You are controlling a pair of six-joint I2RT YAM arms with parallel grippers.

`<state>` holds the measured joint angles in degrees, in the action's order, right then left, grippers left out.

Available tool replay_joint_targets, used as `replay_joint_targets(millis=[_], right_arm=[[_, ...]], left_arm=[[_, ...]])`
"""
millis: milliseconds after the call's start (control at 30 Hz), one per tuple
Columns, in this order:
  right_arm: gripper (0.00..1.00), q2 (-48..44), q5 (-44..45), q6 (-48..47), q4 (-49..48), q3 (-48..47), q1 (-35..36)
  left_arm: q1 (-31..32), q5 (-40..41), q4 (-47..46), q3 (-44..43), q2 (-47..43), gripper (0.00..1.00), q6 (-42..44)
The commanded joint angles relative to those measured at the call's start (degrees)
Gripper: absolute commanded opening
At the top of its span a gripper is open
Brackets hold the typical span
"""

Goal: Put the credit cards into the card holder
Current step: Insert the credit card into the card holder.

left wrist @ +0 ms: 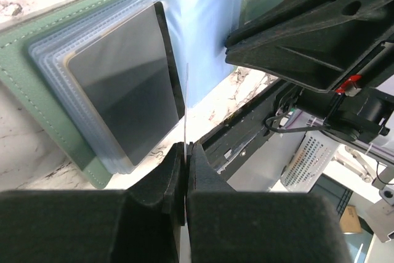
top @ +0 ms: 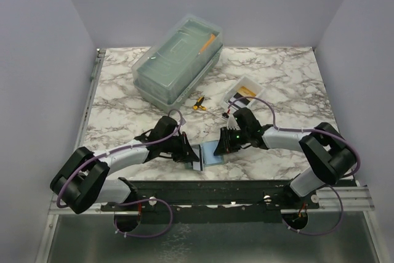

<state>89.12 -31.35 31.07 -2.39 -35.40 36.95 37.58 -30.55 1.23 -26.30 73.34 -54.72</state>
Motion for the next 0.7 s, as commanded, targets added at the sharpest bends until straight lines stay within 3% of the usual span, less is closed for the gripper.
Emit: replay_joint_targets(millis=[0,667], right_arm=[[0.18,1.9,-0.3,-0.1,-2.3,0.9,0.2],[0.13,4.7,-1.0,-1.3,-2.2,0.3,0.2]], left_arm=[[0.2,-1.5,-3.6,-0.6,1.3,0.0,0.9],[0.1,1.0,-3.5,-3.0,7.4,0.0,2.6]])
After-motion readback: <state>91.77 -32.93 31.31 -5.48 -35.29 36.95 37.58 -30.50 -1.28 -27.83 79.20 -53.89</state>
